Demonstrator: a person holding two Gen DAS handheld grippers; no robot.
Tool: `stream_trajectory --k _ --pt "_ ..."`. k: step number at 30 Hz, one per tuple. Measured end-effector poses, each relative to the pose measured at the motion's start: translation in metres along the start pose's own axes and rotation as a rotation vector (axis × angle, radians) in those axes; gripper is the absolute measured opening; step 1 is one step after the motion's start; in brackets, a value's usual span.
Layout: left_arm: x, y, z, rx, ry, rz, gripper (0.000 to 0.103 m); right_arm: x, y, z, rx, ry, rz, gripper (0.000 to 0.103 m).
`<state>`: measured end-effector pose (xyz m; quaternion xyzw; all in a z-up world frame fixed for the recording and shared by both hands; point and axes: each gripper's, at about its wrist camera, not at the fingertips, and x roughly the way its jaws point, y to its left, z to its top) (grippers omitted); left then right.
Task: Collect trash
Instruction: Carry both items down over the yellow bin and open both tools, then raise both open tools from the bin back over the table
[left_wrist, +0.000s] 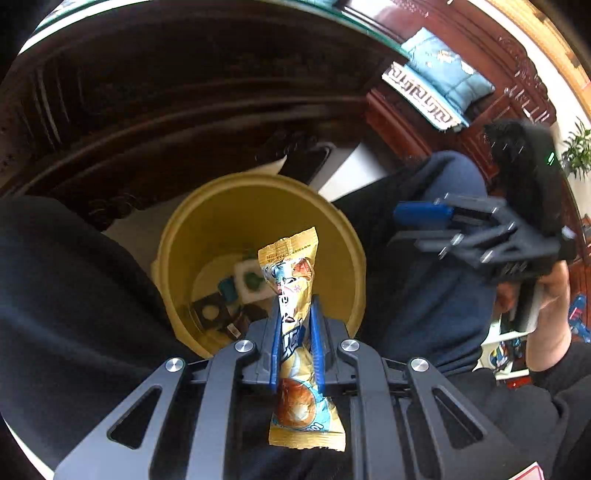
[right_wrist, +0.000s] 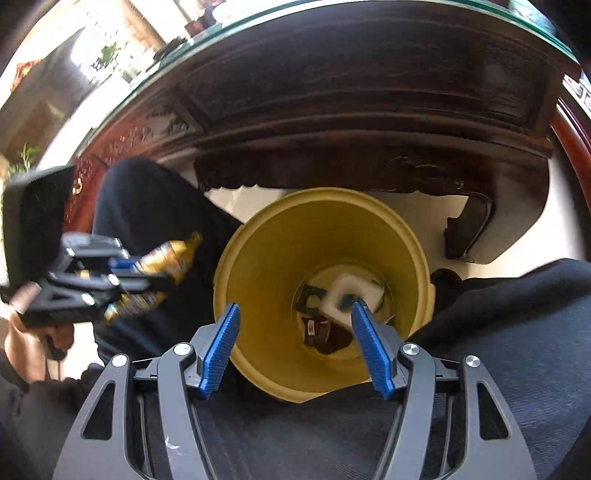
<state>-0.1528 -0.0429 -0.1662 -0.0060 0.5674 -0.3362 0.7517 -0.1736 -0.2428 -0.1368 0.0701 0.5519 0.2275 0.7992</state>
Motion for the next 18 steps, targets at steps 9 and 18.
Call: stream_trajectory --k 9,18 --pt "0.02 -0.009 -0.002 0.066 0.065 -0.004 0.038 -0.012 -0.013 0.0 0.036 -0.025 0.0 0.065" --pt "0.021 -0.011 0.005 0.07 0.068 -0.005 0.038 -0.009 -0.012 0.012 0.035 -0.029 0.024 0.065"
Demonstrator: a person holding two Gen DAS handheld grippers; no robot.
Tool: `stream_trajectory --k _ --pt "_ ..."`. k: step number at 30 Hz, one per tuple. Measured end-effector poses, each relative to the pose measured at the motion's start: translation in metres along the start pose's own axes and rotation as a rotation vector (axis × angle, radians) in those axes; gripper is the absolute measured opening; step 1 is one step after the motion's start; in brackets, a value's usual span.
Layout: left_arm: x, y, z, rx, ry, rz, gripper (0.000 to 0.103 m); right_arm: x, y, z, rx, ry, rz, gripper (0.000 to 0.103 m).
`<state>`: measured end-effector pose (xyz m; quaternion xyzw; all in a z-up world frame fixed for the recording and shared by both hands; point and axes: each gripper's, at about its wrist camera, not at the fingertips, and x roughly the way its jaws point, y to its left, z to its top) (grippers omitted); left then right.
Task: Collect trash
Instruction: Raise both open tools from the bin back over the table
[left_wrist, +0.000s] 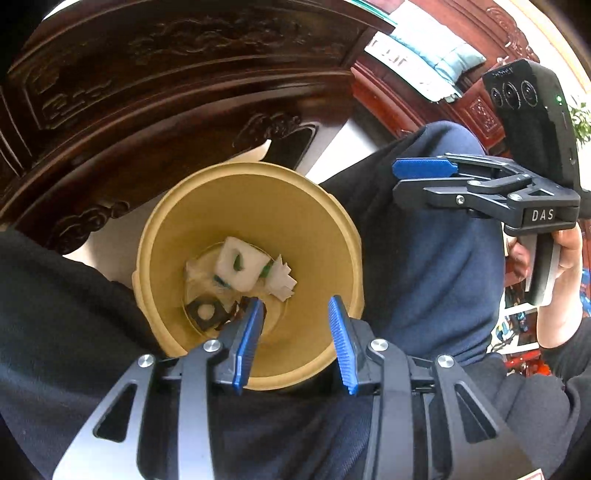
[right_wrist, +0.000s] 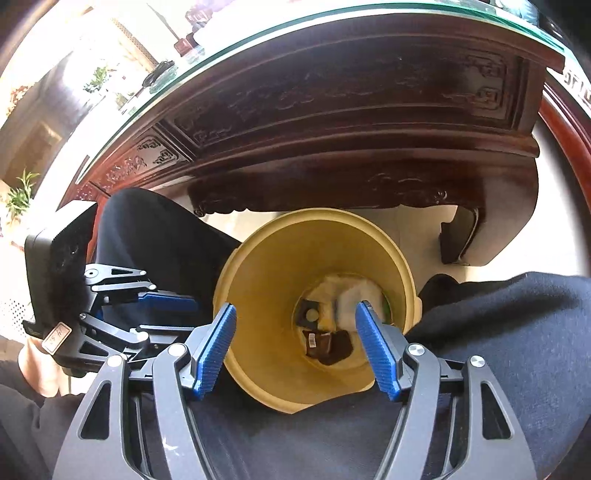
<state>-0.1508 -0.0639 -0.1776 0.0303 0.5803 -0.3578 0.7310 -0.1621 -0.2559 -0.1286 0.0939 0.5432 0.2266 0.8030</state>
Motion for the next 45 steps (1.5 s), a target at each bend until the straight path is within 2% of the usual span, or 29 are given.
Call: stream_trajectory --k 6,9,13,20,22,27,32,35,37,45 --pt "-0.021 0.012 0.014 -0.026 -0.061 0.016 0.038 -0.004 0.007 0.015 -0.021 -0.019 0.025 0.065" --pt "-0.046 0.022 0.029 -0.046 -0.133 0.04 0.045 -0.01 0.012 0.029 -0.033 -0.039 0.047 0.065" --pt "-0.081 0.034 0.052 -0.05 -0.223 0.086 0.046 -0.021 0.018 0.051 -0.057 -0.075 0.062 0.065" --pt "-0.142 0.055 0.105 -0.033 -0.361 0.166 0.053 -0.04 0.029 0.104 -0.11 -0.155 0.069 0.065" --pt "-0.157 0.061 0.12 -0.036 -0.4 0.178 0.063 -0.045 0.033 0.122 -0.124 -0.179 0.077 0.065" --pt "-0.191 0.091 0.167 -0.063 -0.486 0.223 0.064 -0.049 0.043 0.171 -0.144 -0.234 0.11 0.066" --pt "-0.198 0.119 0.206 -0.102 -0.501 0.252 0.065 -0.043 0.051 0.211 -0.156 -0.271 0.127 0.069" --pt "-0.195 0.131 0.222 -0.109 -0.502 0.255 0.074 -0.034 0.055 0.236 -0.171 -0.278 0.111 0.072" --pt "-0.193 0.137 0.226 -0.109 -0.502 0.26 0.079 -0.027 0.056 0.251 -0.185 -0.277 0.097 0.081" --pt "-0.194 0.169 0.253 -0.114 -0.511 0.341 0.087 -0.006 0.048 0.295 -0.151 -0.263 0.13 0.087"
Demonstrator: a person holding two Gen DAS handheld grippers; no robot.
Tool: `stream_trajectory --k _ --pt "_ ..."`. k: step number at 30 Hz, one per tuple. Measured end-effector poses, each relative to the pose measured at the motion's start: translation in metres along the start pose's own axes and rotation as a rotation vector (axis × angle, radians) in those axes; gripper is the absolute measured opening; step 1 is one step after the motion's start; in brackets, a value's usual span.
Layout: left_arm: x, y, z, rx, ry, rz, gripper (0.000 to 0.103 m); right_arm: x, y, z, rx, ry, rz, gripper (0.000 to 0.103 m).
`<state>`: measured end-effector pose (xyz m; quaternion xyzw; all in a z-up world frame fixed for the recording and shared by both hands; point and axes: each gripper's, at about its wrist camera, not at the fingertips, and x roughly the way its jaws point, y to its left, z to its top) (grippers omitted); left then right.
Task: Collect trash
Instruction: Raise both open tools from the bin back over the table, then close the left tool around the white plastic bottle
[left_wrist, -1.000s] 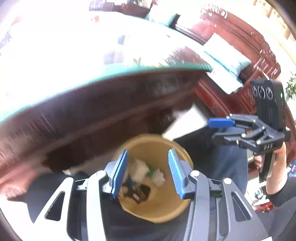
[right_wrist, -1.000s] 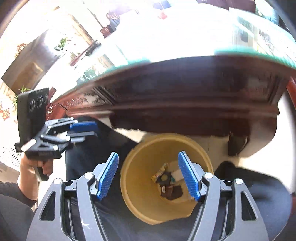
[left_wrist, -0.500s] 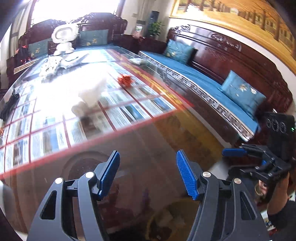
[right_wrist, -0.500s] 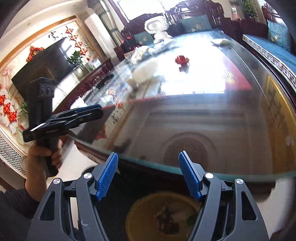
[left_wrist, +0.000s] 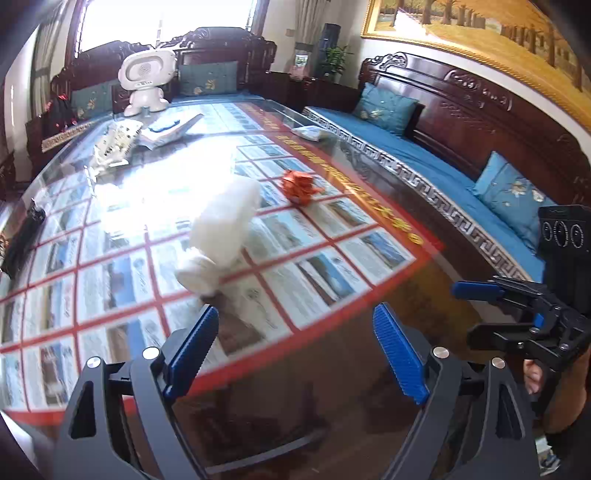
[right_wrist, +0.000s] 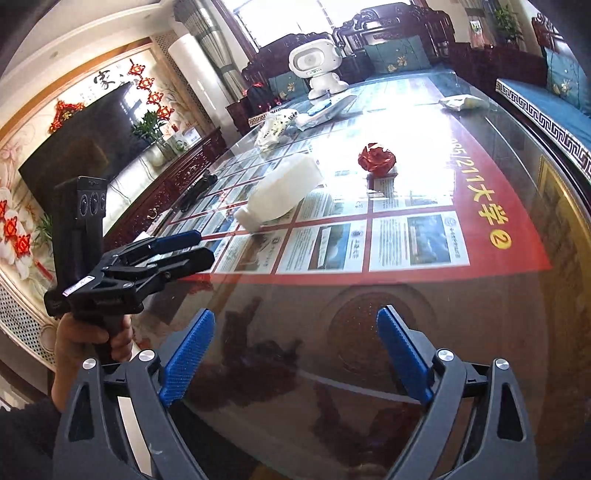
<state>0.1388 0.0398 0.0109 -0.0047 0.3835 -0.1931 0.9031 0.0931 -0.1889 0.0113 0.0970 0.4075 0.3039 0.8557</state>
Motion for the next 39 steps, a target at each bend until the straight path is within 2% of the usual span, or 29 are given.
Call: stream_trajectory --k 6,9,13,21,23,25,27,33,39 --pt "0.03 0.024 0.027 0.045 -0.003 0.107 0.09 0.017 -0.011 0.013 0.019 0.02 0.008 0.087" --pt "0.048 0.04 0.04 0.035 0.007 0.141 0.091 0.022 -0.016 0.015 0.026 0.021 0.013 0.087" --pt "0.076 0.053 0.053 0.046 0.049 0.127 0.091 0.028 -0.023 0.018 0.03 0.032 0.007 0.087" --pt "0.118 0.041 0.067 0.123 0.112 0.1 0.091 0.036 -0.029 0.031 0.022 0.028 -0.007 0.087" --pt "0.125 0.038 0.068 0.133 0.131 0.091 0.086 0.038 -0.029 0.035 0.014 0.028 -0.015 0.087" --pt "0.132 0.039 0.068 0.121 0.165 0.09 0.057 0.039 -0.029 0.039 0.009 0.027 -0.017 0.087" --pt "0.132 0.041 0.067 0.09 0.164 0.063 0.056 0.041 -0.029 0.043 0.003 0.026 -0.021 0.087" --pt "0.123 0.045 0.062 0.045 0.14 0.044 0.055 0.049 -0.035 0.054 0.006 0.023 -0.047 0.087" --pt "0.101 0.048 0.055 -0.001 0.097 -0.01 0.055 0.065 -0.047 0.085 0.012 0.003 -0.138 0.087"
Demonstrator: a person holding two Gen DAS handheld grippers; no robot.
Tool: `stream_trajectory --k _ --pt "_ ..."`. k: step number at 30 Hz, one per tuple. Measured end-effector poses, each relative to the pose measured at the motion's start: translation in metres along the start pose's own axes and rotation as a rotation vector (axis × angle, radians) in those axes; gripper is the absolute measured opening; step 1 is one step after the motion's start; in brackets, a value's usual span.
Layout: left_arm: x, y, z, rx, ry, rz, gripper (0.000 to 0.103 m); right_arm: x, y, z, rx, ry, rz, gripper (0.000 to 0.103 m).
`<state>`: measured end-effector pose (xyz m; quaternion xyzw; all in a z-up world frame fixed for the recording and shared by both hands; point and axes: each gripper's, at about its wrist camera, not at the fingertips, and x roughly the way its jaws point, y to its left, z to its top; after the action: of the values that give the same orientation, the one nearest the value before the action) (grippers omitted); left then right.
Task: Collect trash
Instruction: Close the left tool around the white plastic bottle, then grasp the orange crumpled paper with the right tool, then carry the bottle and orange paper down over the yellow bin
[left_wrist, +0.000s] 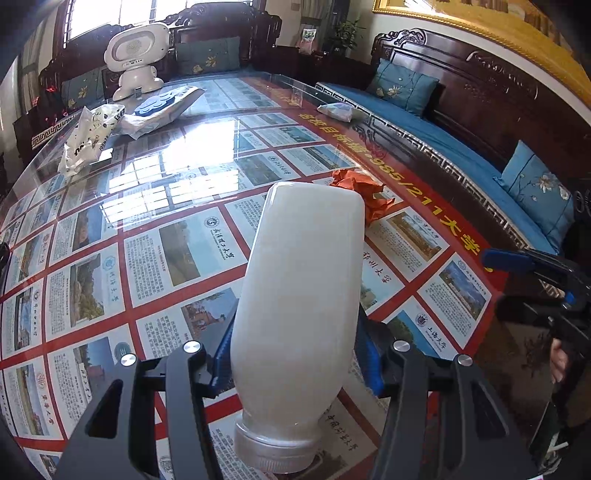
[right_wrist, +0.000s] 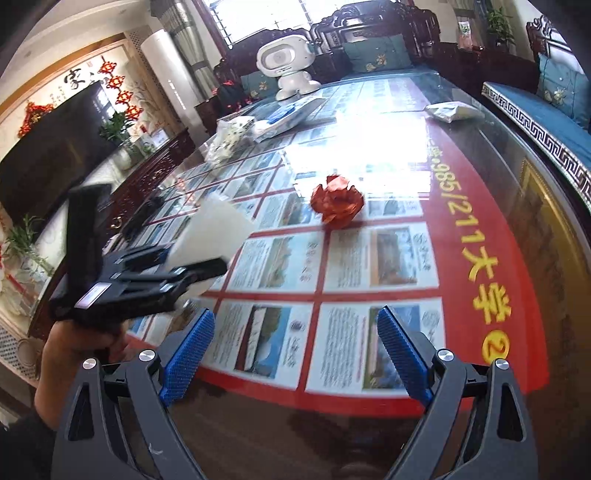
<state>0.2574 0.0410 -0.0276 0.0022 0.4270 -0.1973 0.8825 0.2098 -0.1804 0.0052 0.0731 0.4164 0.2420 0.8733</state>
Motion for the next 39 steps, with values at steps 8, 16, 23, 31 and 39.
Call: stream_trajectory --k 8,16,23,31,39 --pt "-0.011 0.002 -0.003 -0.018 -0.014 -0.034 0.055 0.061 -0.013 0.055 0.024 0.059 -0.103 0.069" --pt "-0.013 0.013 0.004 -0.042 -0.028 -0.038 0.054 0.109 -0.024 0.082 0.082 0.1 -0.166 0.07" --pt "-0.003 0.017 0.007 -0.049 -0.013 -0.043 0.054 0.109 -0.023 0.078 0.047 0.11 -0.17 0.047" --pt "0.016 0.023 0.015 -0.074 0.019 -0.058 0.053 0.094 -0.022 0.064 0.028 0.106 -0.047 0.042" --pt "0.02 0.025 0.014 -0.087 0.029 -0.06 0.053 0.071 -0.026 0.044 0.017 0.133 0.08 0.042"
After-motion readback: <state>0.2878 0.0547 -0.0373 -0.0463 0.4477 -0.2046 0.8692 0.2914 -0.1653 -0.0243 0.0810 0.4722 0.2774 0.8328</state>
